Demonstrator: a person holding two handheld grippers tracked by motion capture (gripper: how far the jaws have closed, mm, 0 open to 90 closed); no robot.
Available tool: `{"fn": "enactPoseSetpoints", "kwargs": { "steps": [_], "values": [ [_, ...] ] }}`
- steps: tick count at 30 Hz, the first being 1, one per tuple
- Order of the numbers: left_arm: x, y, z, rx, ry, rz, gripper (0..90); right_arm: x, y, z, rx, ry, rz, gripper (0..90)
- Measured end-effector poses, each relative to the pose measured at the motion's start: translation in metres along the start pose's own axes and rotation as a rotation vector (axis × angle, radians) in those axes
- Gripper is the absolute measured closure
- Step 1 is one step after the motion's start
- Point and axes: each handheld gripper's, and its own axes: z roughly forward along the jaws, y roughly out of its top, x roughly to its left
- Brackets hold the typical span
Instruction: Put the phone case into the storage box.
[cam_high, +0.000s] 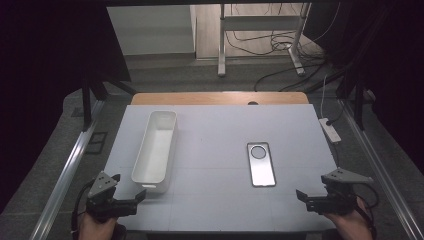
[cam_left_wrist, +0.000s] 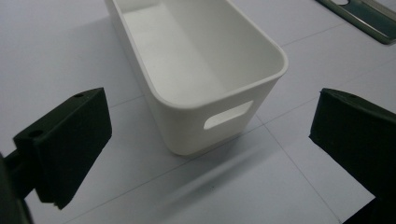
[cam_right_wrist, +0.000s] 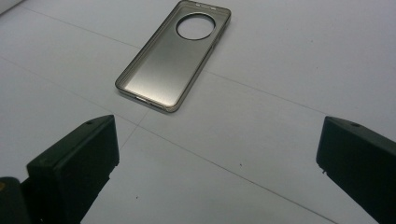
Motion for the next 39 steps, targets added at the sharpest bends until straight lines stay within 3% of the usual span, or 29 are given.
{"fn": "enactPoseSetpoints", "kwargs": {
  "steps": [5,18,24,39],
  "values": [
    [-0.0007,-0.0006,-0.0015,-0.004,0.008,0.001,0.0,-0.0006,0.0003,0.0009,0.009,0.015,0.001,0.0],
    [0.0002,-0.0008,-0.0009,0.001,-0.019,0.006,0.0,0.0003,0.0016,0.0037,0.035,0.028,-0.011,0.0],
    [0.0031,-0.0017,-0.002,-0.012,-0.034,-0.018,0.0,-0.0007,0.0017,0.0037,0.031,0.033,-0.002,0.0],
    [0.0025,-0.0025,-0.0033,-0.015,-0.031,-0.013,0.0,-0.0013,0.0055,0.0084,0.012,0.06,0.004,0.0]
  ]
}}
